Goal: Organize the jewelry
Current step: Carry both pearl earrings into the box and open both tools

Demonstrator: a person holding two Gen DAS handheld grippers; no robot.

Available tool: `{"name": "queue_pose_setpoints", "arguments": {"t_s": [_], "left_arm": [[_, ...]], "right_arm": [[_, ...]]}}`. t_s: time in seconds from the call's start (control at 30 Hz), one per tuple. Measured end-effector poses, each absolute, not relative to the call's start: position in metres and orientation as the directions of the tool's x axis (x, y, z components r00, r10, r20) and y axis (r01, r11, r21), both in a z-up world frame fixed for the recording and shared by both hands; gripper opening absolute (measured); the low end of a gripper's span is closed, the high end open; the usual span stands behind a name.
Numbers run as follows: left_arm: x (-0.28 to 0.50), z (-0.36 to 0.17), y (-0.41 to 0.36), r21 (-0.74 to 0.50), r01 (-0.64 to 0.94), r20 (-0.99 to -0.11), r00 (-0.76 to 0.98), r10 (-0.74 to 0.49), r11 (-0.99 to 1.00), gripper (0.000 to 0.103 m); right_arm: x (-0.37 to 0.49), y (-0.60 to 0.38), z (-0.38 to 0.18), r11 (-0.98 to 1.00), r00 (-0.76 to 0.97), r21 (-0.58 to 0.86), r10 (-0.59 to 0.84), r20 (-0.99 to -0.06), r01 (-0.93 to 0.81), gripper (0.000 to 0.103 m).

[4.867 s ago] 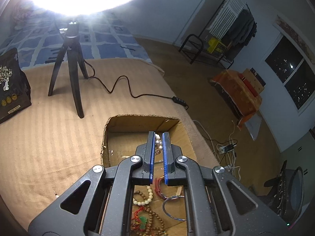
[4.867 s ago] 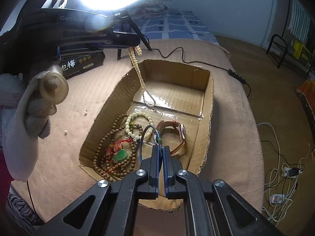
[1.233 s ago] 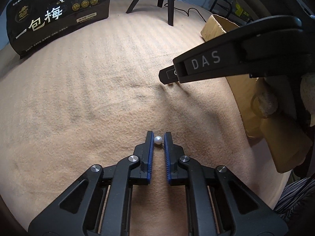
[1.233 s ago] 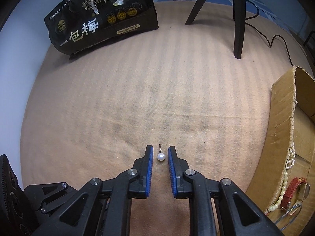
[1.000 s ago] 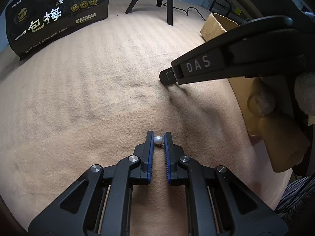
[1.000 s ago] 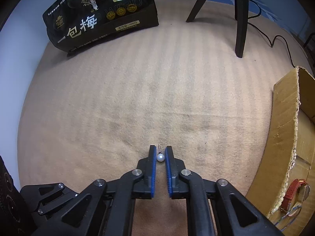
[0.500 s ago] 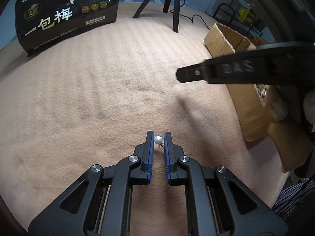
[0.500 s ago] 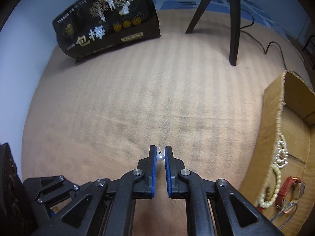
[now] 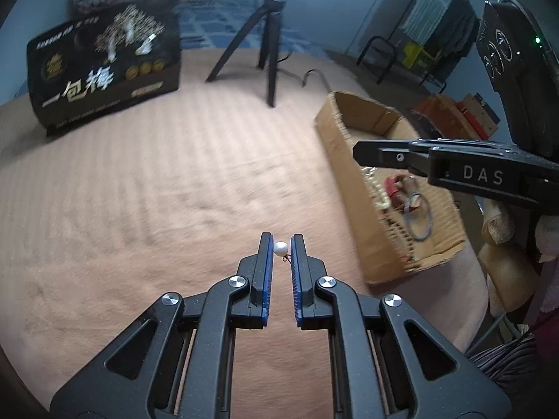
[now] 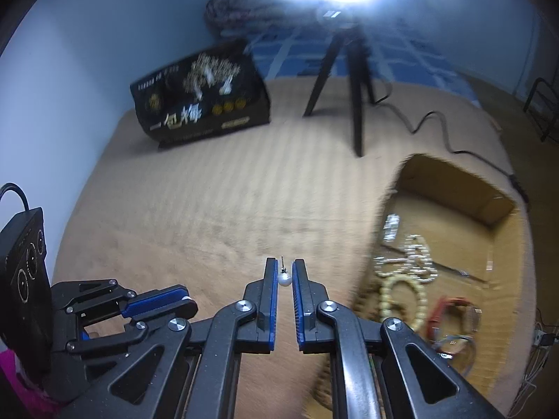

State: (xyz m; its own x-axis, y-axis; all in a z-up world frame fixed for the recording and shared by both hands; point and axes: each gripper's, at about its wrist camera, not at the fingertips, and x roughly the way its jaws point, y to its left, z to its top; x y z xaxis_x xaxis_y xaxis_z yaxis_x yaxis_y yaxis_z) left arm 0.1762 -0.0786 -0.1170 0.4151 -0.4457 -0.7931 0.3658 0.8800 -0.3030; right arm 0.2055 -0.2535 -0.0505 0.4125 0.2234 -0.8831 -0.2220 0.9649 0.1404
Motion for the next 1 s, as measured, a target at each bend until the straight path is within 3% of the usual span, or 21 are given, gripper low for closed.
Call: {"name": "queue_pose_setpoints", "arguments": {"t_s": [0.57,1.0], "left_arm": [[0.17,-0.087,-0.157,-0.303,0.466,-0.741,0.433,-0.513,0.831,0.008],[0.168,-0.076,-0.191,-0.253,0.506,-0.732,0.457,-0.505,0.825,0.008]], "right_arm": [[0.189,-0.361,-0.016,0.982,0.54,0.184,0.18,-0.822,-0.048,0.006],[0.19,-0.381,-0.015,0.988,0.57,0.15,0.137,-0.81,-0.025,0.006]]}}
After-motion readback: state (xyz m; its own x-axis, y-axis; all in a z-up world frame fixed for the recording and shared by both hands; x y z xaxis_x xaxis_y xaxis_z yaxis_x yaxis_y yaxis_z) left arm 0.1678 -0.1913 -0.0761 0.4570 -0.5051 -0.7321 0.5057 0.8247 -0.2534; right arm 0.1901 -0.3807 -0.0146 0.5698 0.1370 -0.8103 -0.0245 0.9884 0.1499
